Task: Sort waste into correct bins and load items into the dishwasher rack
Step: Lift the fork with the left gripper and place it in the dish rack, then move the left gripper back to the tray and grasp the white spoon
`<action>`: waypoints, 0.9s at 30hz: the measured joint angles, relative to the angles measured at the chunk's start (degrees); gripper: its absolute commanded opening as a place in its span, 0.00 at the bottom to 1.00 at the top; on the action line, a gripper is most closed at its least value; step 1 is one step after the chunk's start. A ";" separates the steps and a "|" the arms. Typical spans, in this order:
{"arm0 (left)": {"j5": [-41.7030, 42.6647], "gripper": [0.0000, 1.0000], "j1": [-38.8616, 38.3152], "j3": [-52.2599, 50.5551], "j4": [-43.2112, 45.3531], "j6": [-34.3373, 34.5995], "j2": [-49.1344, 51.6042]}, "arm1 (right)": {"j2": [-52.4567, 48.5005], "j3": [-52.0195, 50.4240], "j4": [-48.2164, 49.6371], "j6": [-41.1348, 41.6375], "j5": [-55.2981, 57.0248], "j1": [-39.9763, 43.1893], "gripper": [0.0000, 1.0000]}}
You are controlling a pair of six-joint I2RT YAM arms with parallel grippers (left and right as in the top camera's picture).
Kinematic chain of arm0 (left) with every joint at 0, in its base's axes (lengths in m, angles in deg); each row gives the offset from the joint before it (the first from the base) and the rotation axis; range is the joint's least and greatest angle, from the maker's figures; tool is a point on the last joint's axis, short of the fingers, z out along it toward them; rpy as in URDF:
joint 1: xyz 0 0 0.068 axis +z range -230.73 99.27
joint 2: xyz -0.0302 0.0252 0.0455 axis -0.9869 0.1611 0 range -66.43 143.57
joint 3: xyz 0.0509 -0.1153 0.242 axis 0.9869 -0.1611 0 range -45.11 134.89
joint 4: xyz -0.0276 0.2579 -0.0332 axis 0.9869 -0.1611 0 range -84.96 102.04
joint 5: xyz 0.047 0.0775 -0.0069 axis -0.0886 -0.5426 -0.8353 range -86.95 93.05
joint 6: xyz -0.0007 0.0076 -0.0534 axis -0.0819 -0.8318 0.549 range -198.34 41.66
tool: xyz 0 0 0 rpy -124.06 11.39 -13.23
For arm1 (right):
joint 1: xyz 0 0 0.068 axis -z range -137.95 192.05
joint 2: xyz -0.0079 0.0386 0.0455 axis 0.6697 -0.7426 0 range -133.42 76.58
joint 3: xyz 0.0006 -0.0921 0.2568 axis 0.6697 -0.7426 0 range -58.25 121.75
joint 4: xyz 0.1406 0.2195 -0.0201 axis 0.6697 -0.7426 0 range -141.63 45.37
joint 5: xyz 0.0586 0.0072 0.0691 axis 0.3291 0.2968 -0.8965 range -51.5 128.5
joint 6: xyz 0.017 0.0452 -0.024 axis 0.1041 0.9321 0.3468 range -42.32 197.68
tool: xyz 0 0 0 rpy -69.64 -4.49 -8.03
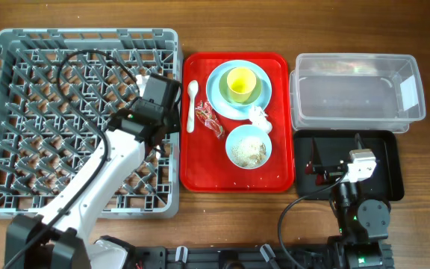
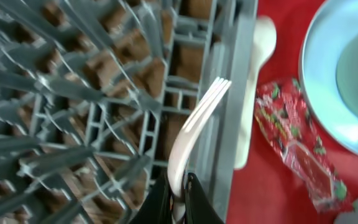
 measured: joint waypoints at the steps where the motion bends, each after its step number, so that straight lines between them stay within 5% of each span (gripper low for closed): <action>1: 0.81 0.13 0.00 0.00 -0.87 0.02 0.22 | 0.00 0.00 0.00 0.00 0.00 0.00 1.00; 4: 1.75 0.29 0.04 0.00 -2.14 0.09 0.22 | 0.00 0.00 0.00 0.00 0.00 0.00 1.00; 5: 2.03 0.42 0.04 0.00 -2.51 0.55 0.22 | 0.00 0.00 0.00 0.00 0.00 0.00 1.00; 7: 2.19 0.47 0.04 0.00 -2.71 0.15 0.22 | 0.00 0.00 0.00 0.00 0.00 0.00 1.00; 14: 2.49 0.36 0.04 0.11 -2.34 0.39 0.22 | 0.00 0.00 0.00 0.00 0.00 0.00 1.00; 18: 3.96 0.22 0.04 3.89 -1.95 0.31 -0.42 | 0.00 0.00 0.00 0.00 0.00 0.00 1.00; 27: 10.16 0.19 0.02 9.07 9.18 0.42 -2.16 | 0.00 0.00 0.00 0.00 0.00 0.00 1.00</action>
